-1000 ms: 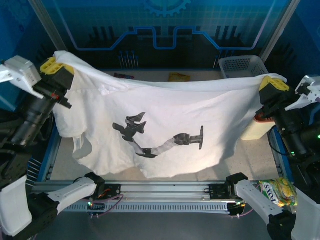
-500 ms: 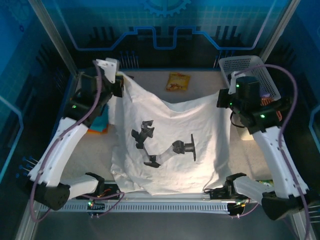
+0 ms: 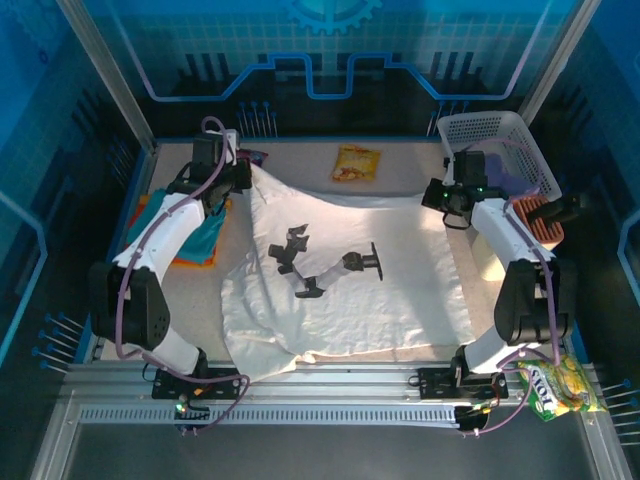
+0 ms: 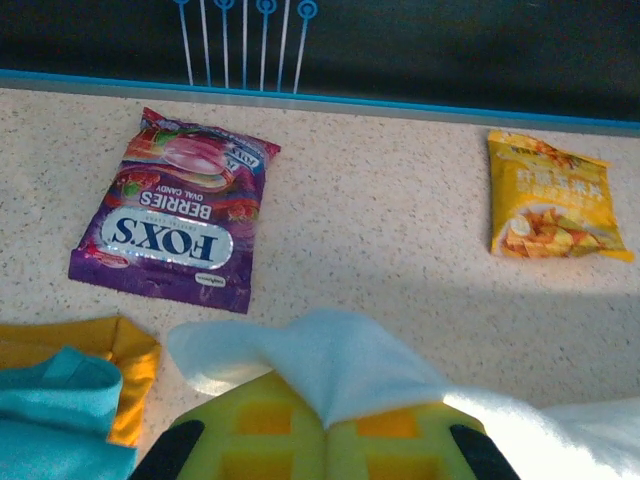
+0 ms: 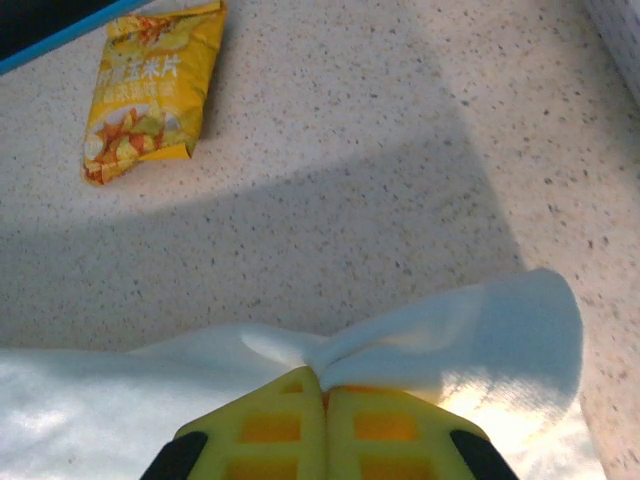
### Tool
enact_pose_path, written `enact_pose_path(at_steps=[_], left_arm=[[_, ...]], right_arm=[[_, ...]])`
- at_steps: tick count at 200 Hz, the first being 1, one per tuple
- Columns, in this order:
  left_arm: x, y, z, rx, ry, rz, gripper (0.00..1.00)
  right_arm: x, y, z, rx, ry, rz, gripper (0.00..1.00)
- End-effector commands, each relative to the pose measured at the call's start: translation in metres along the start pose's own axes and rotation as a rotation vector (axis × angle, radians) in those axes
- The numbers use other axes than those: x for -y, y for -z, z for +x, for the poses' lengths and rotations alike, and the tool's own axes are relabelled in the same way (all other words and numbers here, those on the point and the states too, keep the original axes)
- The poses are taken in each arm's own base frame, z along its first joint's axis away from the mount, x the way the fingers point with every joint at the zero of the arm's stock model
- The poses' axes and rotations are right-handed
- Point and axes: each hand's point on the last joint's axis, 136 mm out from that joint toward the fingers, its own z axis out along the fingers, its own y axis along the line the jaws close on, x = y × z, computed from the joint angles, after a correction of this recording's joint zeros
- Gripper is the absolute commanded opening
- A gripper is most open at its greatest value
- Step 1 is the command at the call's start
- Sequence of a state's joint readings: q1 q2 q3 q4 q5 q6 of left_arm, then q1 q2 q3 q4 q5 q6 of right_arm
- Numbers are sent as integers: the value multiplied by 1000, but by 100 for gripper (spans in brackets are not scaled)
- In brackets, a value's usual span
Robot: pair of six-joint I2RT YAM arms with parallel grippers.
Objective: Fold and stack the t-shirts
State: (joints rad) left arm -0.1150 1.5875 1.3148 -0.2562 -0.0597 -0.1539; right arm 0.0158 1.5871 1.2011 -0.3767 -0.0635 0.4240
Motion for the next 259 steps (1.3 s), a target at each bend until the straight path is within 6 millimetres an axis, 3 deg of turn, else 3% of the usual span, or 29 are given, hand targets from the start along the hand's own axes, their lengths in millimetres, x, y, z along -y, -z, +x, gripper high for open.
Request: enact_pose_path(at_steps=[1, 44, 67, 87, 114, 177, 259], left_arm=[[10, 10, -36, 74, 52, 53, 0], [2, 17, -38, 109, 70, 7, 0], [12, 16, -46, 103, 74, 51, 0], [12, 11, -38, 71, 81, 48, 0], [6, 11, -11, 4, 122, 35, 0], [0, 28, 72, -151, 202, -1, 0], [9, 46, 143, -323, 271, -13, 0]], right_arm=[[-2, 13, -39, 105, -33, -40, 0], [27, 23, -42, 139, -103, 22, 0], [26, 20, -40, 125, -114, -3, 0], [25, 14, -32, 89, -114, -13, 0], [31, 8, -15, 35, -121, -2, 0], [41, -1, 38, -168, -150, 25, 0], [69, -3, 83, -313, -158, 140, 0]])
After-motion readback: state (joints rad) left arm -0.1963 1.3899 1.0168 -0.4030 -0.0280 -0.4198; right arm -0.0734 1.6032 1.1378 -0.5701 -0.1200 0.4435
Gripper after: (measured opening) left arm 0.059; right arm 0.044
